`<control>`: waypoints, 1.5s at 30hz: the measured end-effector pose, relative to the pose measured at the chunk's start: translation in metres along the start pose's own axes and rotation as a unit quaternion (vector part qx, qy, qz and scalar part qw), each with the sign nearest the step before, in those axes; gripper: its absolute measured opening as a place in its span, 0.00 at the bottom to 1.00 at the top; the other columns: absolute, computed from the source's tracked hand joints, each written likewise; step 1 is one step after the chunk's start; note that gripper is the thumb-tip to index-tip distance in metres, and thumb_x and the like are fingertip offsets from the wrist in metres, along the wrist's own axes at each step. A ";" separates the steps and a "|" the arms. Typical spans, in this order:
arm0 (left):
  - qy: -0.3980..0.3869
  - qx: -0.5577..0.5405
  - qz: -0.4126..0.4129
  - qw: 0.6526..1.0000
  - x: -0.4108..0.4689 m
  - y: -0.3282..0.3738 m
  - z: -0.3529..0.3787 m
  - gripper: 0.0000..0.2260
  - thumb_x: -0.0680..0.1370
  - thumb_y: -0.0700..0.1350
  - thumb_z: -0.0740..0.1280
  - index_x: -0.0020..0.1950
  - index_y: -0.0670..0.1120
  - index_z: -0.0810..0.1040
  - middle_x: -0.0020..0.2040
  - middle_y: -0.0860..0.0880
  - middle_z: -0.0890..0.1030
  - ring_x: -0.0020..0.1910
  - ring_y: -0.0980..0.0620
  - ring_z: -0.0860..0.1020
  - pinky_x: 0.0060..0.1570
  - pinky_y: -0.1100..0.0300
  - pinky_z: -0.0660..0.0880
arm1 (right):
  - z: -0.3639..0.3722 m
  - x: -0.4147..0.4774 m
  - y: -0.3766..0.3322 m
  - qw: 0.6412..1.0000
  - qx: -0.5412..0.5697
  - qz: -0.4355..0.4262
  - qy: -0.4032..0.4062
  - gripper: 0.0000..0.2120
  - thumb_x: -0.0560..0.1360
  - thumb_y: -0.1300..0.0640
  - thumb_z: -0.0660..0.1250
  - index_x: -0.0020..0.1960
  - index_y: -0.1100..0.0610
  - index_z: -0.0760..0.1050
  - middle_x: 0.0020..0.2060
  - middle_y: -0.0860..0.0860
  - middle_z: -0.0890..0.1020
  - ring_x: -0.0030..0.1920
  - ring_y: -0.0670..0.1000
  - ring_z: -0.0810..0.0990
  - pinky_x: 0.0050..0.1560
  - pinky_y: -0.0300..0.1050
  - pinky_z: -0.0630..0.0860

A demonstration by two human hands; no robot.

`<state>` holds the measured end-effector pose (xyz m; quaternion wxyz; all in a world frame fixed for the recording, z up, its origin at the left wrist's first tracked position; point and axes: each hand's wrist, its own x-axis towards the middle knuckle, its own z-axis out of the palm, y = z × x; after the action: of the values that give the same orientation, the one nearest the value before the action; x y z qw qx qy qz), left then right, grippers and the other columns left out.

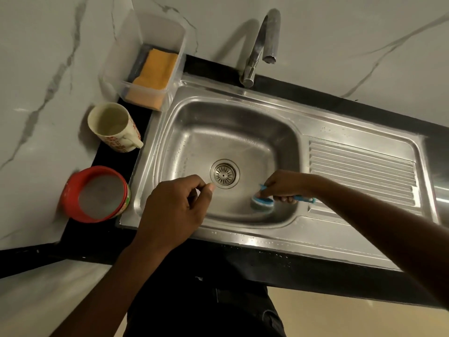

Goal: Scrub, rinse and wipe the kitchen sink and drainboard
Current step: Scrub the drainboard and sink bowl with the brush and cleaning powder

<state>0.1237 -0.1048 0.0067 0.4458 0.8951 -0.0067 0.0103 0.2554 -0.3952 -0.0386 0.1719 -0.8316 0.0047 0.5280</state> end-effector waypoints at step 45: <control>0.131 -0.009 -0.139 0.981 -0.082 -0.053 -0.045 0.16 0.83 0.55 0.68 0.36 0.58 0.70 0.27 0.53 0.72 0.29 0.50 0.76 0.34 0.52 0.77 | 0.083 -0.006 -0.299 0.853 -0.175 -0.475 0.127 0.18 0.77 0.49 0.74 0.63 0.56 0.80 0.51 0.50 0.83 0.47 0.48 0.81 0.48 0.49 0.81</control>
<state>0.0421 -0.0371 -0.0105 0.4475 0.8742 0.1767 0.0655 0.2368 -0.0908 0.0185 0.2514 -0.8086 -0.4619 0.2639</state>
